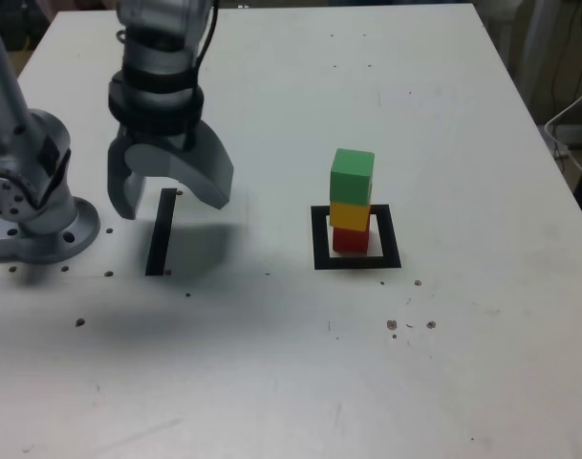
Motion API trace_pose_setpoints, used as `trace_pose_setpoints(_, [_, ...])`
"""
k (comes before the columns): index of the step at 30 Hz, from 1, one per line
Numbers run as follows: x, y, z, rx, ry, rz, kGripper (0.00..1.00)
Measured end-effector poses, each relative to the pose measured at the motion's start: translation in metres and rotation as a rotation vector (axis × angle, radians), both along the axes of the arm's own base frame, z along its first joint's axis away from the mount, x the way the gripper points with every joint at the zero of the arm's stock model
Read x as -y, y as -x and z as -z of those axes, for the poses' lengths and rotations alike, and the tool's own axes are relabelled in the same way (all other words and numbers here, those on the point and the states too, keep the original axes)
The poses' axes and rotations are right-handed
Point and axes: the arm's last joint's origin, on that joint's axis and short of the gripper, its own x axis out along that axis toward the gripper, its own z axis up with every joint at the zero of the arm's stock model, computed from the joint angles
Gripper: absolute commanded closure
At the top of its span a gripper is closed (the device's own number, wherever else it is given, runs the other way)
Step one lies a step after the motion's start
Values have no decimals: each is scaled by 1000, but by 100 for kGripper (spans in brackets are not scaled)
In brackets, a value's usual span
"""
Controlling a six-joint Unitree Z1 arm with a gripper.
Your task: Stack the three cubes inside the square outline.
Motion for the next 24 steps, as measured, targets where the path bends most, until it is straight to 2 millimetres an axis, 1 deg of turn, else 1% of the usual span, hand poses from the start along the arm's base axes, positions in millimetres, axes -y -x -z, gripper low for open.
trace_pose_setpoints(8, [0, 15, 2, -25, 22, -10, 1])
trace_pose_setpoints(12, [0, 19, 1, -23, 23, -10, 1])
trace_pose_setpoints(21, [-1, 18, 0, -17, 6, -6, 1])
trace_pose_setpoints(24, [0, 11, 6, -52, 4, -6, 1])
